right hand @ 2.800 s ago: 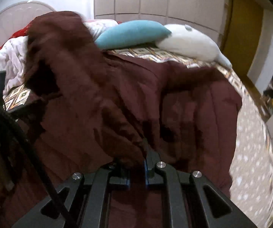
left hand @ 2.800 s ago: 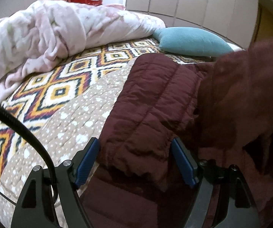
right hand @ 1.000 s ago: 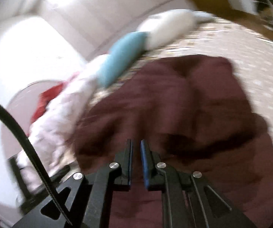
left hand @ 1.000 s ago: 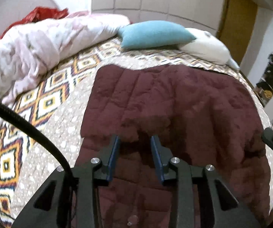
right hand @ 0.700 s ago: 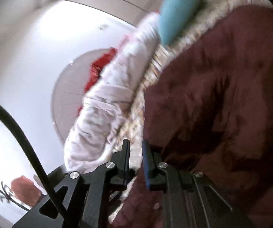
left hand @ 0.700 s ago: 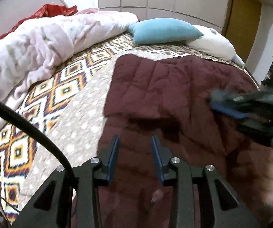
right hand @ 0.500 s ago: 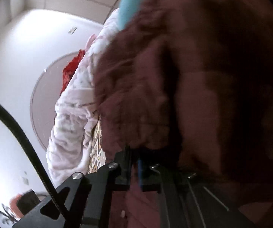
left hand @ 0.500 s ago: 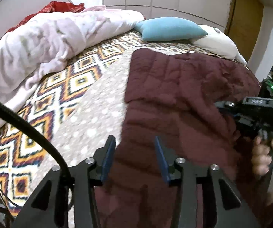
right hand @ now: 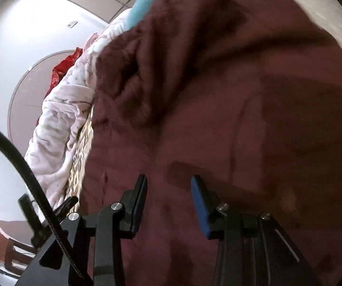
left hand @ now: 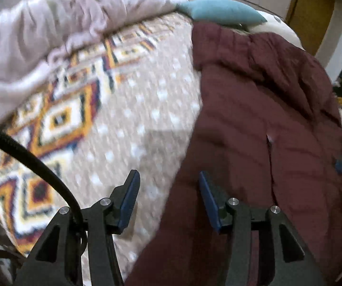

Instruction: Fold large clothes

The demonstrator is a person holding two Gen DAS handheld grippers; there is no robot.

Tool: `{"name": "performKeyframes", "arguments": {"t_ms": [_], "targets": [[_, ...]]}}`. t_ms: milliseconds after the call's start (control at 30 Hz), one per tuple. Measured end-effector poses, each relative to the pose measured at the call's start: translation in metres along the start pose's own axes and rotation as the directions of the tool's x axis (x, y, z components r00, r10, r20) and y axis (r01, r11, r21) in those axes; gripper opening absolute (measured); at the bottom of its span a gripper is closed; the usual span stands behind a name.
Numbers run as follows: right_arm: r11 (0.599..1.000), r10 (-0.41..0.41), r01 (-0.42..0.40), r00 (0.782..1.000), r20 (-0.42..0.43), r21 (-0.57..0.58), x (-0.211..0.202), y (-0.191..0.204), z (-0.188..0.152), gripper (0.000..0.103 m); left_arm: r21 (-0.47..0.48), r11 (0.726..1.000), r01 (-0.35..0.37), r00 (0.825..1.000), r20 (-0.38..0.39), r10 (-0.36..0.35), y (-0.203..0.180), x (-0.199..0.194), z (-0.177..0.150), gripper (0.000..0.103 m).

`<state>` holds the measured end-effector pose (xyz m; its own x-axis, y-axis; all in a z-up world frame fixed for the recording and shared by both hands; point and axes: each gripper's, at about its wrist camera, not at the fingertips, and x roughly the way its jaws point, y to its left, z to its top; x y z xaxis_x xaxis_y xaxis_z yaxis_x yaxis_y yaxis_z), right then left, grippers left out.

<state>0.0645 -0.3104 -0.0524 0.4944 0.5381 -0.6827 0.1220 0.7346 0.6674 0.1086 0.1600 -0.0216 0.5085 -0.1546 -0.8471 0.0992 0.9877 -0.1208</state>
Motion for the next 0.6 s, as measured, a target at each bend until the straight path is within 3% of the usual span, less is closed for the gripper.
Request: {"name": "performKeyframes", "arguments": {"t_ms": [200, 367, 467, 600], "targets": [[0.999, -0.026, 0.025, 0.999, 0.04, 0.028, -0.068, -0.034, -0.076, 0.041, -0.08, 0.987, 0.14, 0.988, -0.045, -0.144, 0.01, -0.01, -0.027, 0.05], [0.997, -0.072, 0.073, 0.994, 0.08, -0.002, -0.111, -0.034, -0.128, 0.041, 0.003, 0.997, 0.079, 0.997, -0.006, -0.079, 0.004, -0.03, -0.062, 0.05], [0.998, -0.063, 0.066, 0.989, 0.133, -0.018, -0.148, -0.04, -0.15, 0.041, 0.019, 0.996, 0.085, 0.996, 0.003, -0.085, 0.01, -0.045, -0.077, 0.05], [0.996, -0.09, 0.092, 0.951, 0.297, 0.007, -0.203, -0.043, -0.167, 0.053, 0.013, 0.991, 0.132, 0.991, -0.018, -0.132, 0.026, -0.053, -0.093, 0.056]]}}
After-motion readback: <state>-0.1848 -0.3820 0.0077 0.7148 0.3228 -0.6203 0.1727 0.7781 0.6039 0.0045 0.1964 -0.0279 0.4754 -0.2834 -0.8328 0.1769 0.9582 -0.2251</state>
